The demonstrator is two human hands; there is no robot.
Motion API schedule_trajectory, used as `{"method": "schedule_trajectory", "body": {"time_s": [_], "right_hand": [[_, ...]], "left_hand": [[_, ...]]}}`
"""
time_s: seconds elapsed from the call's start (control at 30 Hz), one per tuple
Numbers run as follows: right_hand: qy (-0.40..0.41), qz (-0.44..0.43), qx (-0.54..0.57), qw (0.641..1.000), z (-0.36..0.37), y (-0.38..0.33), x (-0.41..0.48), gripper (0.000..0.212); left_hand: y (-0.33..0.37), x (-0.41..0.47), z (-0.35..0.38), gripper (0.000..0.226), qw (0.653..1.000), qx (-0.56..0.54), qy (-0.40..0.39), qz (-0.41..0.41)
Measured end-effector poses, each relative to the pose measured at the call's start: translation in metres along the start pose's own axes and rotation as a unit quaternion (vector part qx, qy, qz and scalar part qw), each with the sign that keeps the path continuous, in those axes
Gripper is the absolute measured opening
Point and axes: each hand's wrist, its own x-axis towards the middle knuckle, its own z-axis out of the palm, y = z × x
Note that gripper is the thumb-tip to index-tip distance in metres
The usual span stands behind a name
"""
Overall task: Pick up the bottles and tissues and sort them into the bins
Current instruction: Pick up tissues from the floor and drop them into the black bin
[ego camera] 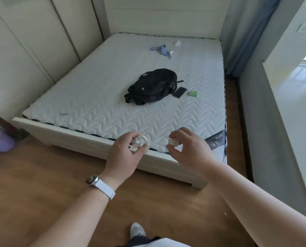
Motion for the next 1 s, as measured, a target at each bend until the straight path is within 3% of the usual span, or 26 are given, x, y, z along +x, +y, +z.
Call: {"method": "schedule_trajectory", "body": {"time_s": [0.4, 0.73, 1.0], "right_hand": [[-0.06, -0.1, -0.013, 0.993, 0.122, -0.129, 0.143, 0.021], [-0.106, -0.185, 0.073, 0.974, 0.197, -0.178, 0.239, 0.017], [-0.155, -0.248, 0.151, 0.944, 0.262, -0.198, 0.354, 0.017]], "left_hand": [[-0.158, 0.04, -0.132, 0.033, 0.992, -0.009, 0.086, -0.091], [-0.223, 0.05, -0.183, 0.026, 0.965, 0.013, 0.189, -0.183], [-0.254, 0.107, -0.217, 0.025, 0.928, 0.105, 0.228, -0.275]]}}
